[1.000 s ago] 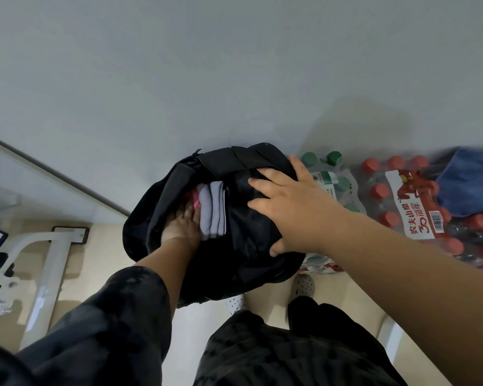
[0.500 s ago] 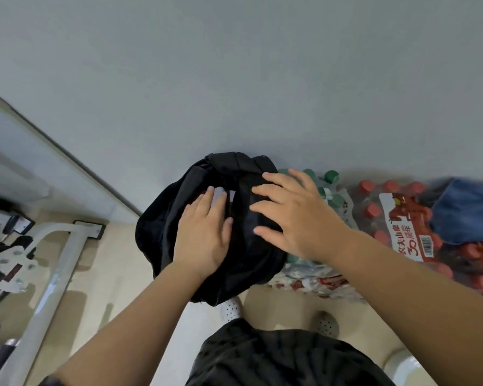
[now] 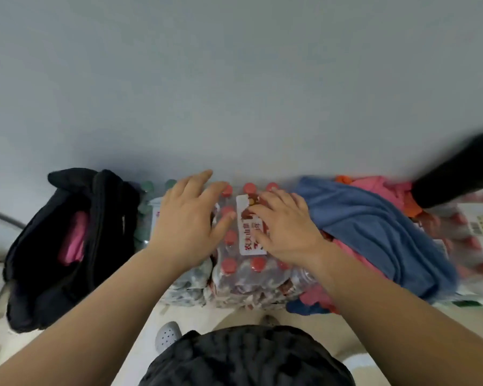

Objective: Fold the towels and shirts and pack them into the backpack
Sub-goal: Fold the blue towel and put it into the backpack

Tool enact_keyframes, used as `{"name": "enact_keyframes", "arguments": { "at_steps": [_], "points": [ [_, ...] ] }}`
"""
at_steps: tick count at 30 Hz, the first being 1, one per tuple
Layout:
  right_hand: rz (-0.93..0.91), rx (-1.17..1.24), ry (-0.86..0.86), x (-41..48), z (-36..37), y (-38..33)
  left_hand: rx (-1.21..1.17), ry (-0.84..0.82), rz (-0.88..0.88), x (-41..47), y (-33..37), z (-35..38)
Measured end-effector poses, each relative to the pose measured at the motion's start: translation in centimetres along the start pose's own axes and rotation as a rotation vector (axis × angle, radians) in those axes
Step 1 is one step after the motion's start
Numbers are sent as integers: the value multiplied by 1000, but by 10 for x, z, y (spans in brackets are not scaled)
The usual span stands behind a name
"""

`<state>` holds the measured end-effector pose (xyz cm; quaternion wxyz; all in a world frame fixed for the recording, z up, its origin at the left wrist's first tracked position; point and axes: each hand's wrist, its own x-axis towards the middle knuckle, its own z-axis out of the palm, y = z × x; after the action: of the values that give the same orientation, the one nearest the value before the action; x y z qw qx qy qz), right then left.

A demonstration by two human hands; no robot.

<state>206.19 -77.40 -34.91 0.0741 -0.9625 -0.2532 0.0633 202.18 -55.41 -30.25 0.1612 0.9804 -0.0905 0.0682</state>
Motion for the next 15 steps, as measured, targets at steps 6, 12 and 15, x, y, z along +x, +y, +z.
{"name": "enact_keyframes", "arguments": {
  "at_steps": [6, 12, 15],
  "points": [
    [209, -21, -76, -70, 0, 116, 84, -265, 86, 47, 97, 80],
    [307, -4, 104, -120, 5, 170, 83, -442, 211, 68, 154, 123],
    [298, 64, 129, -140, 13, 180, 27, -452, 292, 71, 174, 138]
  ]
}}
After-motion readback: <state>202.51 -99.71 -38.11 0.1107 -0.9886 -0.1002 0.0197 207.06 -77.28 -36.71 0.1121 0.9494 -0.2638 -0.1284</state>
